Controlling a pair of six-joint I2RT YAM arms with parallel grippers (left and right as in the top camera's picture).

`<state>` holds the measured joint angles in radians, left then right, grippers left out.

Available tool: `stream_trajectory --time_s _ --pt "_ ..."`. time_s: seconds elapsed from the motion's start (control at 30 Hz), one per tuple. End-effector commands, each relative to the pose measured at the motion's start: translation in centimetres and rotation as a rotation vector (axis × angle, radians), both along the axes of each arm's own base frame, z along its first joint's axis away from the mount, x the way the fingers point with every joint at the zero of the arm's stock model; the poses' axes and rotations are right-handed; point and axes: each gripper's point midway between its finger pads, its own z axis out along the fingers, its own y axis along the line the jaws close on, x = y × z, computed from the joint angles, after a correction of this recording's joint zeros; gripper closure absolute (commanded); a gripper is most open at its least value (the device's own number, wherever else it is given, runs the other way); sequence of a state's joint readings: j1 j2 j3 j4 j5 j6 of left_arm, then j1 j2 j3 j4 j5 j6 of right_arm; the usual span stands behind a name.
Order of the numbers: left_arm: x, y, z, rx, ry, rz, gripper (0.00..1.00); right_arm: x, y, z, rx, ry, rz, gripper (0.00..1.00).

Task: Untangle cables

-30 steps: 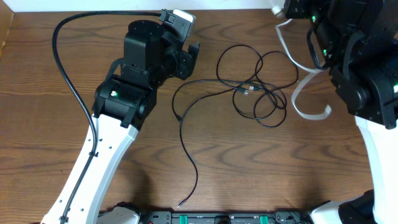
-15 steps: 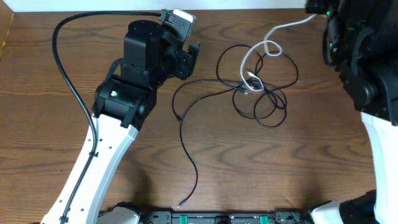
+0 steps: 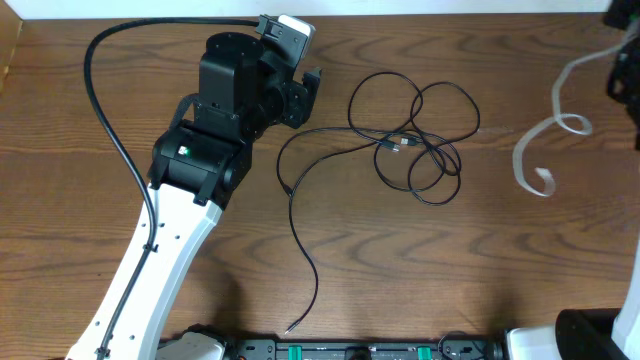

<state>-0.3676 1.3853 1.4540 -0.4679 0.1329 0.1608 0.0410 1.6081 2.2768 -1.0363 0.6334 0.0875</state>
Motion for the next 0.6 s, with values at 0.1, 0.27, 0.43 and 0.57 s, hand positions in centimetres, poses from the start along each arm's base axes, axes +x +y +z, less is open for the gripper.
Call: stream_trajectory --time_s 0.1,0.27,0.43,0.57 --pt "-0.2 -0.1 0.5 -0.022 0.000 -0.006 0.39 -1.1 -3.2 -1.1 0.013 0.058 -0.071 0.99" --pt "-0.1 -0.2 0.2 -0.021 0.007 -0.005 0.38 0.2 -4.3 -3.5 0.064 0.110 -0.072 0.99" --pt "-0.1 -0.2 0.1 -0.021 0.008 -0.005 0.39 2.3 -4.8 -6.7 0.080 0.195 -0.082 0.99" --pt "-0.1 -0.2 0.1 -0.021 0.008 -0.005 0.39 3.8 -5.2 -9.3 0.101 0.256 -0.090 0.99"
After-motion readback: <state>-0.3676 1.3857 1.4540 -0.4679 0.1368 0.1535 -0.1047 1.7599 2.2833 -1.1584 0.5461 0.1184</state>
